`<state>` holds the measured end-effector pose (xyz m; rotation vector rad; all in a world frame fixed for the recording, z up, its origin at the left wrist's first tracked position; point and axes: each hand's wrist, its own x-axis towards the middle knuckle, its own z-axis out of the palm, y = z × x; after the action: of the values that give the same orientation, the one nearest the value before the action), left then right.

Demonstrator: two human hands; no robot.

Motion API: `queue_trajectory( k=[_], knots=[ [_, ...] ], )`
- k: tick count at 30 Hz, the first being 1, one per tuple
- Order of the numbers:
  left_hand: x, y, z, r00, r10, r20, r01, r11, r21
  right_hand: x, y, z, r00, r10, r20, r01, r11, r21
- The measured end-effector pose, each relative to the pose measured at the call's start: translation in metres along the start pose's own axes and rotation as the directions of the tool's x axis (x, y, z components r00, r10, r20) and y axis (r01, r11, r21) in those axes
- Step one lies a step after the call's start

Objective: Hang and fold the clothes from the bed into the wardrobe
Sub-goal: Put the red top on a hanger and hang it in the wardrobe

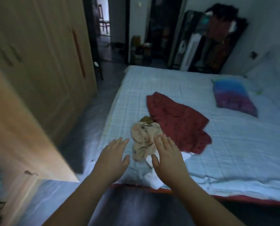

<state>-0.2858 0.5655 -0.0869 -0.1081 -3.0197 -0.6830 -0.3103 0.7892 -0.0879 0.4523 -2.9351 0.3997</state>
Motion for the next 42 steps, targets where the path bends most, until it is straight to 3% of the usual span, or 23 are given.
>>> queue_trajectory(
  k=[7, 13, 25, 32, 42],
  knots=[
    [0.061, 0.1, 0.047, 0.985, 0.137, 0.102, -0.134, 0.99, -0.033, -0.041, 0.111, -0.034, 0.965, 0.258, -0.041, -0.259, 0.966, -0.016],
    [0.098, 0.12, 0.067, 0.976, 0.177, 0.125, -0.17, 0.983, -0.063, -0.029, 0.144, -0.016, 0.951, 0.31, 0.001, -0.31, 0.951, 0.026],
    [0.251, 0.089, 0.129, 0.969, 0.102, 0.226, -0.049, 0.972, -0.231, 0.098, 0.22, 0.043, 0.915, 0.352, 0.195, -0.359, 0.934, -0.004],
    [0.338, 0.054, 0.181, 0.933, 0.076, 0.351, -0.015, 0.985, -0.174, 0.17, 0.264, 0.116, 0.828, 0.415, 0.376, -0.47, 0.88, 0.065],
    [0.378, 0.034, 0.289, 0.879, -0.041, 0.475, 0.132, 0.978, -0.16, 0.245, 0.325, 0.235, 0.715, 0.415, 0.563, -0.547, 0.833, 0.081]
  ],
)
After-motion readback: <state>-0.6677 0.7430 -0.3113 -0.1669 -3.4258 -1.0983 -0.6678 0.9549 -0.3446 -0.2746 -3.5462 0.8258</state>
